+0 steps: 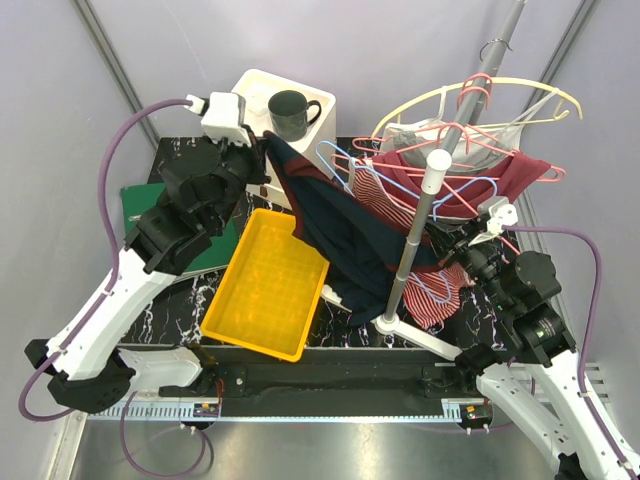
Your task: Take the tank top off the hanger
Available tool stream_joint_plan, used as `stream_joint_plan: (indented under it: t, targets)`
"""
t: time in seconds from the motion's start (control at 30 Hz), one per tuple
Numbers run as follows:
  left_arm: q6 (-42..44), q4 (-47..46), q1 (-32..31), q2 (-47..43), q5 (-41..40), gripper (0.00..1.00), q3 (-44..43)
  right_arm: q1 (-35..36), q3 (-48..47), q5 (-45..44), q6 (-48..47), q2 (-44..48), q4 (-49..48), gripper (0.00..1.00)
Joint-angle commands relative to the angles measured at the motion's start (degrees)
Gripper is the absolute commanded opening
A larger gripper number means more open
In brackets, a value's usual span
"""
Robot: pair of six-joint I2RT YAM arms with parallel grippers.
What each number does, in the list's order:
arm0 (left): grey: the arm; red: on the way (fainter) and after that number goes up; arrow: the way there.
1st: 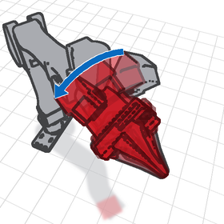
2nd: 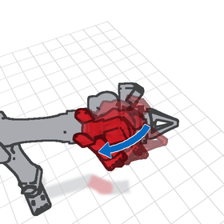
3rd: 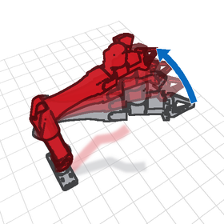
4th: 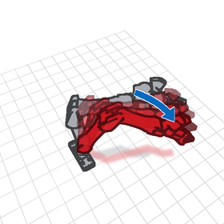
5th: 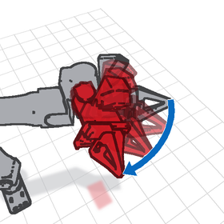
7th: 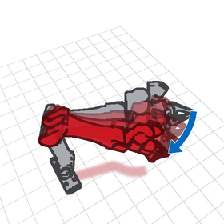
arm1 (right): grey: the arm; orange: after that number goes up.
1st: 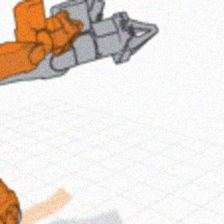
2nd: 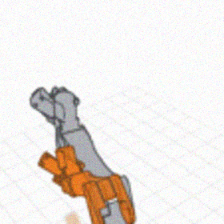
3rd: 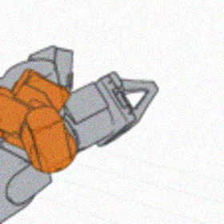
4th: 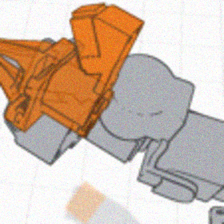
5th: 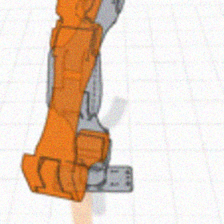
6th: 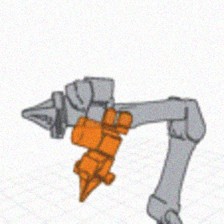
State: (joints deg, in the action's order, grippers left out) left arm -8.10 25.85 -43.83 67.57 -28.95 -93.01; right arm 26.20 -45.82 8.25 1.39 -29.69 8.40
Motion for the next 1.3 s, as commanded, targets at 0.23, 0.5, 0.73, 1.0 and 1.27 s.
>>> stream_joint_plan:
  t: [0.23, 0.5, 0.73, 1.0, 1.27]
  targets:
    - [-6.05, -5.63, 0.94, -0.95, 33.84, 0.03, 11.79, -0.18, -1.11, 1.06, 0.63, -2.30, -4.71, 0.00]
    - [1.32, -3.70, 0.94, -7.62, 40.73, 0.72, 12.59, -0.09, -1.29, 1.94, -0.51, -3.18, -4.71, 0.00]
    - [7.74, -0.80, 0.77, -9.31, 49.50, 0.81, 5.31, -0.18, -1.90, 7.21, -1.04, -4.67, -4.19, 0.00]
    - [9.06, 1.84, 0.59, 2.29, 46.80, 0.82, -6.28, -0.18, -5.06, 16.52, -2.78, -6.95, 1.08, 0.00]
    - [12.75, 9.04, -2.74, 9.86, 51.18, 0.83, -11.76, -0.18, -6.65, 23.91, -4.29, -11.88, 5.57, 0.00]
